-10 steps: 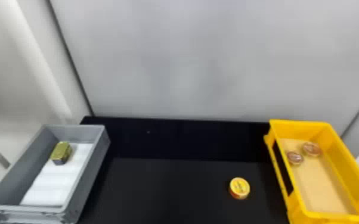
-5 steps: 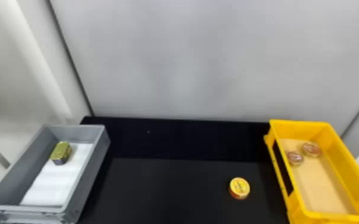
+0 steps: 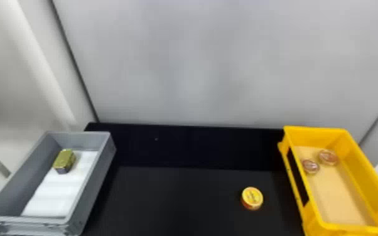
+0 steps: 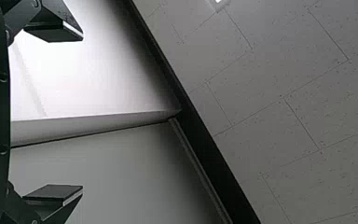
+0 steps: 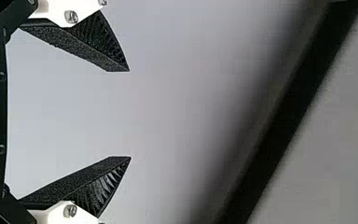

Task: Pick up the round yellow can and place it in the yellow rectangular box

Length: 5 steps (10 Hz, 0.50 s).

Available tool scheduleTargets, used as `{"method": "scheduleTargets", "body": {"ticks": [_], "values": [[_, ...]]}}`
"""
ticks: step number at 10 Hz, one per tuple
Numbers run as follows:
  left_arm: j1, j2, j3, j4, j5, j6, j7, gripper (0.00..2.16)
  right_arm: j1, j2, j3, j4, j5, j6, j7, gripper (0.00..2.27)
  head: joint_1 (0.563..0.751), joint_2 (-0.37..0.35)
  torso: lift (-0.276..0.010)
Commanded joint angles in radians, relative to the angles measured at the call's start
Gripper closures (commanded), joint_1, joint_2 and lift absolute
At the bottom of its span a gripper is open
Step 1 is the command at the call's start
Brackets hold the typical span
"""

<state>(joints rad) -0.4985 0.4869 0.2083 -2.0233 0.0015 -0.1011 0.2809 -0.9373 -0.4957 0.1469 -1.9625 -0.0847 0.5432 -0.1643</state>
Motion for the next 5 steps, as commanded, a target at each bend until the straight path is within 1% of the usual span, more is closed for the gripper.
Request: {"method": "scheduleTargets", "body": {"ticks": [1, 3, 5], "values": [[-0.006, 0.000, -0.010, 0.000, 0.000, 0.011, 0.000, 0.13, 0.006, 0.052, -0.020, 0.024, -0.029, 0.283, 0.088, 0.12, 0.663, 0.054, -0.010], [-0.011, 0.000, -0.023, 0.000, 0.000, 0.021, 0.000, 0.13, 0.022, 0.089, -0.023, 0.079, 0.013, 0.434, 0.258, 0.12, 0.663, 0.054, -0.010], [-0.011, -0.008, -0.035, 0.002, 0.002, 0.034, 0.000, 0.13, 0.054, 0.106, 0.014, 0.120, 0.028, 0.534, 0.361, 0.12, 0.663, 0.054, -0.010]]}}
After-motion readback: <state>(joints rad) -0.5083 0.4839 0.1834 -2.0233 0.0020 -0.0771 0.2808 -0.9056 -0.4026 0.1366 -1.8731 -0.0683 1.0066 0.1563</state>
